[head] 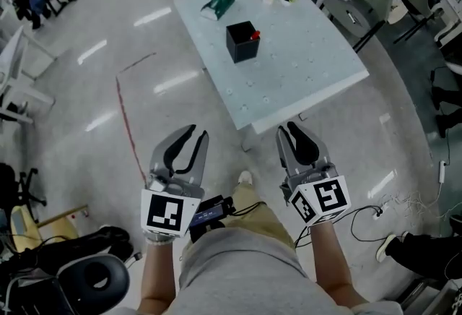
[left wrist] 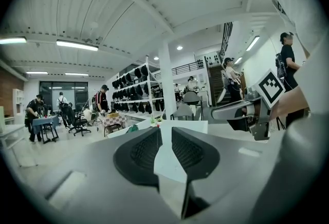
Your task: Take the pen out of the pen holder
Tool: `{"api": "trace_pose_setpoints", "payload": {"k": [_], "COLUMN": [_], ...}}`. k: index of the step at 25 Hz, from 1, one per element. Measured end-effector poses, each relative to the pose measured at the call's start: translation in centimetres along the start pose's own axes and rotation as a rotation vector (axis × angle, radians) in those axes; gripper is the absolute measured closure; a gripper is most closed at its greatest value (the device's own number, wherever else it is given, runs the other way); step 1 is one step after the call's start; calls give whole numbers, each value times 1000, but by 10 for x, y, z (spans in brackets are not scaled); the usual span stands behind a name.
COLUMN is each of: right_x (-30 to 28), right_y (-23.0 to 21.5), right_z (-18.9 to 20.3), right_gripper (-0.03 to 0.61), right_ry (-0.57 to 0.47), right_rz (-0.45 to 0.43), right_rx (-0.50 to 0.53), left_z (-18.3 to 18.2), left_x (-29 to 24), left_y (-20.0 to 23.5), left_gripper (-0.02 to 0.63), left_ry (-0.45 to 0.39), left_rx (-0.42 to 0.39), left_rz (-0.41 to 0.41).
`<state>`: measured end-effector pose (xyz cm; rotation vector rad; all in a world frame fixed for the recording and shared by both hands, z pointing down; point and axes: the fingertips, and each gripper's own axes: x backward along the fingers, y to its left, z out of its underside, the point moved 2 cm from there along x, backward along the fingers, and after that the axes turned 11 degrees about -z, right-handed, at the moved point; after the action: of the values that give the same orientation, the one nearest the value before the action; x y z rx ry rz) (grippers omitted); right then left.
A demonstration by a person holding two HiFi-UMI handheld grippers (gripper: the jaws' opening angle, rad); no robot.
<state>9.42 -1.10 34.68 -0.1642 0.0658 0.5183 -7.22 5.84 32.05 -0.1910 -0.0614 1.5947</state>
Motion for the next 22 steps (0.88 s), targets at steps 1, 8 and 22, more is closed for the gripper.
{"api": "trace_pose_setpoints", "payload": {"k": [1,8,22], "right_x": [-4,-33,-64], "right_y": [-7,-51,-90], "right_z": [-2,-17,-32], "right_gripper": [491,491,492], "right_ry": [0,9,14], "right_rz": [-6,-43,-98], "right_rx": [0,19,32], "left_z": [0,-8,-15], "left_x": [-7,-57,-93], "left_y": [0,1,8], "left_gripper": [537,537,537], "left_ry": [4,2,16], "left_rx": [2,11,-14], "left_rz": [-4,-34,-94]}}
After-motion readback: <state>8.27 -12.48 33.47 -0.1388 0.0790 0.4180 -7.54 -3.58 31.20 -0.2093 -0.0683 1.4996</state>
